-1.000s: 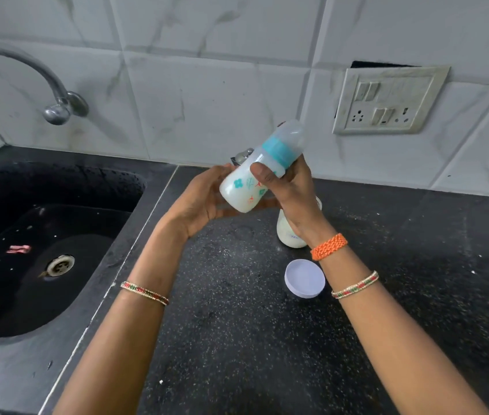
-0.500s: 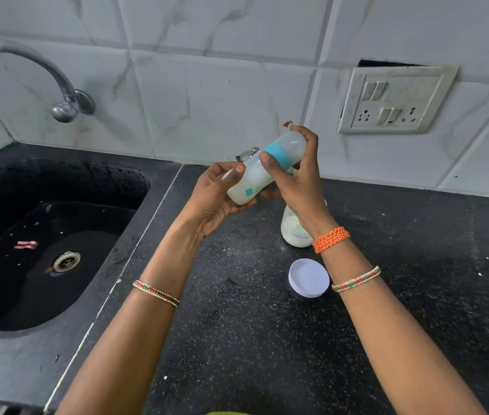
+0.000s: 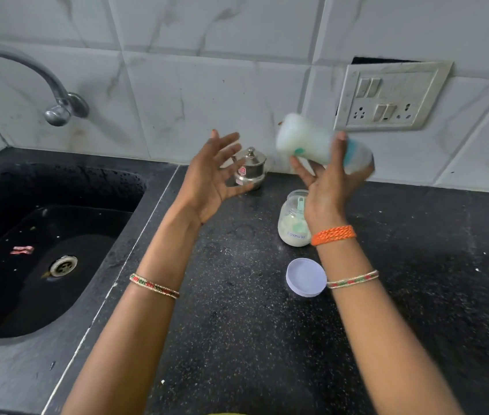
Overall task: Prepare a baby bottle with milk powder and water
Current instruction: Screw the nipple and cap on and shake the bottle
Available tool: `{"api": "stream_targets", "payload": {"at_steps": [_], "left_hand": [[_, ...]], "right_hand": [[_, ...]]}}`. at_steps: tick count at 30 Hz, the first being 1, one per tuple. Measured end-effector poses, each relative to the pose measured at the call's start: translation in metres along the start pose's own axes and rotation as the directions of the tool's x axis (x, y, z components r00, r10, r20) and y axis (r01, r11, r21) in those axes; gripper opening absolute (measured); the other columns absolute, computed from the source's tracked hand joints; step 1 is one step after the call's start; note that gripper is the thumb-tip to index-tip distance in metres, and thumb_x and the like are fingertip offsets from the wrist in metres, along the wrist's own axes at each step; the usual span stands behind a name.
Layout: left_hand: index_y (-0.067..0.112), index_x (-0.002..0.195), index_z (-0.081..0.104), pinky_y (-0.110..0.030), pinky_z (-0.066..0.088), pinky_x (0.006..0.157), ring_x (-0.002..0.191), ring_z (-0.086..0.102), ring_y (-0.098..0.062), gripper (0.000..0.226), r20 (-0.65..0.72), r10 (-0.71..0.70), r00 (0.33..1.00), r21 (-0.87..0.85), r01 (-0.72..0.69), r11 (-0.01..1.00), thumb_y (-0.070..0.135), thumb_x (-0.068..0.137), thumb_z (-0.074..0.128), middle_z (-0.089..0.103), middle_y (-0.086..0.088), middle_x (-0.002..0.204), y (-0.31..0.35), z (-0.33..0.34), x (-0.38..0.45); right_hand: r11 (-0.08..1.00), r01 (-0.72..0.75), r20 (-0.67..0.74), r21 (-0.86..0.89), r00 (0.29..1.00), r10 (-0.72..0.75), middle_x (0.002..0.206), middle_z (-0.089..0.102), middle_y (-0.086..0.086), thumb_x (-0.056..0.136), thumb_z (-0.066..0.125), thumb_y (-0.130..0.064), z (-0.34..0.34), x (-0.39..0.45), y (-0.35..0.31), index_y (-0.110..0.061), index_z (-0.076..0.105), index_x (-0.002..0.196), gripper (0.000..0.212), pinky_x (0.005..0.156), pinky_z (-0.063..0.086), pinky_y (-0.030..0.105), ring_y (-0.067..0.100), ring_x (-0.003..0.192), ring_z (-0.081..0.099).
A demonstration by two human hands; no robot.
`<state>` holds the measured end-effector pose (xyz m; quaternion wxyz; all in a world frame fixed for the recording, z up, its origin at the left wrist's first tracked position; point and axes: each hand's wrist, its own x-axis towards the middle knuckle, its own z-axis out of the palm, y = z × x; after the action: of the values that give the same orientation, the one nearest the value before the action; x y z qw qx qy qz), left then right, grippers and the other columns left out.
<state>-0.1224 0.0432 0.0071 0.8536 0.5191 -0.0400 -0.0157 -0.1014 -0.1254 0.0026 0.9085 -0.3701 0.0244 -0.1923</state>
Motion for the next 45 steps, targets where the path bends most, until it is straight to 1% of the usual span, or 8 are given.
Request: {"api": "stream_targets", "payload": {"at_steps": [5, 9, 14, 19, 25, 30, 37, 45], "left_hand": [[0.011, 0.126, 0.054, -0.039, 0.050, 0.084, 0.102, 0.058, -0.024, 0.044, -0.209, -0.088, 0.974, -0.030, 0.084, 0.996, 0.035, 0.100, 0.028, 0.059, -0.012, 0.122, -0.010, -0.016, 0.004], [0.013, 0.116, 0.058, -0.040, 0.053, 0.082, 0.106, 0.061, -0.025, 0.041, -0.163, -0.158, 0.974, 0.048, 0.168, 0.985, 0.034, 0.099, 0.027, 0.065, -0.008, 0.113, -0.017, -0.028, -0.003], [0.007, 0.114, 0.059, -0.047, 0.049, 0.086, 0.094, 0.060, -0.031, 0.040, -0.028, -0.352, 0.936, 0.162, 0.352, 0.922, 0.033, 0.099, 0.032, 0.064, -0.014, 0.105, -0.019, -0.034, -0.008], [0.004, 0.130, 0.049, -0.045, 0.055, 0.084, 0.093, 0.066, -0.027, 0.039, 0.130, -0.429, 0.894, 0.154, 0.409, 0.899, 0.027, 0.100, 0.036, 0.059, -0.017, 0.117, -0.023, -0.042, -0.017], [0.009, 0.114, 0.058, -0.031, 0.060, 0.069, 0.086, 0.069, -0.020, 0.028, 0.144, -0.256, 0.956, 0.120, 0.240, 0.963, 0.009, 0.085, 0.058, 0.067, -0.013, 0.106, -0.033, -0.047, -0.012], [0.007, 0.108, 0.058, -0.033, 0.059, 0.072, 0.092, 0.069, -0.023, 0.028, 0.032, -0.123, 0.992, -0.001, 0.123, 0.992, -0.005, 0.082, 0.058, 0.065, -0.013, 0.107, -0.055, -0.059, -0.006], [0.013, 0.115, 0.059, -0.028, 0.050, 0.081, 0.095, 0.060, -0.012, 0.034, -0.259, -0.132, 0.957, 0.324, 0.215, 0.921, -0.007, 0.088, 0.053, 0.064, -0.003, 0.112, -0.080, -0.095, -0.008], [0.017, 0.104, 0.061, -0.037, 0.052, 0.082, 0.088, 0.061, -0.015, 0.028, -0.316, -0.168, 0.934, 0.264, 0.257, 0.930, -0.005, 0.090, 0.048, 0.066, 0.000, 0.104, -0.090, -0.108, -0.017]], "right_hand": [[0.913, 0.074, 0.448, -0.402, 0.885, 0.125, 0.104, 0.059, 0.000, 0.078, 0.072, -0.018, -0.010, -0.016, -0.002, -0.026, 0.045, 0.121, 0.052, 0.058, 0.057, 0.036, 0.019, 0.089, 0.064], [0.986, 0.046, 0.232, -0.160, 0.973, -0.008, 0.123, 0.052, 0.015, 0.087, 0.065, -0.018, 0.005, -0.010, -0.013, -0.024, 0.036, 0.125, 0.048, 0.064, 0.058, 0.047, 0.027, 0.098, 0.061], [0.805, 0.194, 0.650, -0.560, 0.706, 0.281, 0.116, 0.048, -0.001, 0.076, 0.072, -0.013, -0.004, -0.009, -0.012, -0.030, 0.041, 0.133, 0.068, 0.072, 0.059, 0.043, 0.023, 0.103, 0.058], [0.812, 0.003, 0.558, -0.583, 0.728, 0.398, 0.092, 0.068, -0.013, 0.078, 0.060, 0.006, -0.005, -0.006, 0.000, -0.019, 0.035, 0.134, 0.066, 0.075, 0.058, 0.033, 0.010, 0.092, 0.066], [0.838, -0.220, 0.514, -0.499, 0.704, 0.491, 0.104, 0.057, 0.009, 0.084, 0.047, 0.011, -0.002, -0.003, 0.013, -0.009, 0.040, 0.123, 0.044, 0.090, 0.049, 0.039, 0.023, 0.099, 0.058], [0.550, 0.024, 0.426, -0.835, 0.662, 0.617, 0.122, 0.061, 0.010, 0.083, 0.069, -0.011, -0.021, -0.006, 0.043, -0.011, 0.048, 0.127, 0.049, 0.089, 0.055, 0.042, 0.023, 0.112, 0.060], [0.407, 0.147, 0.351, -0.902, 0.799, 0.489, 0.115, 0.067, 0.007, 0.065, 0.085, -0.015, -0.043, -0.012, 0.101, -0.009, 0.060, 0.115, 0.056, 0.093, 0.052, 0.042, 0.020, 0.103, 0.063], [0.376, 0.150, 0.347, -0.914, 0.769, 0.537, 0.120, 0.065, 0.007, 0.068, 0.082, -0.011, -0.054, -0.008, 0.128, -0.011, 0.058, 0.119, 0.057, 0.097, 0.049, 0.043, 0.019, 0.107, 0.061]]}}
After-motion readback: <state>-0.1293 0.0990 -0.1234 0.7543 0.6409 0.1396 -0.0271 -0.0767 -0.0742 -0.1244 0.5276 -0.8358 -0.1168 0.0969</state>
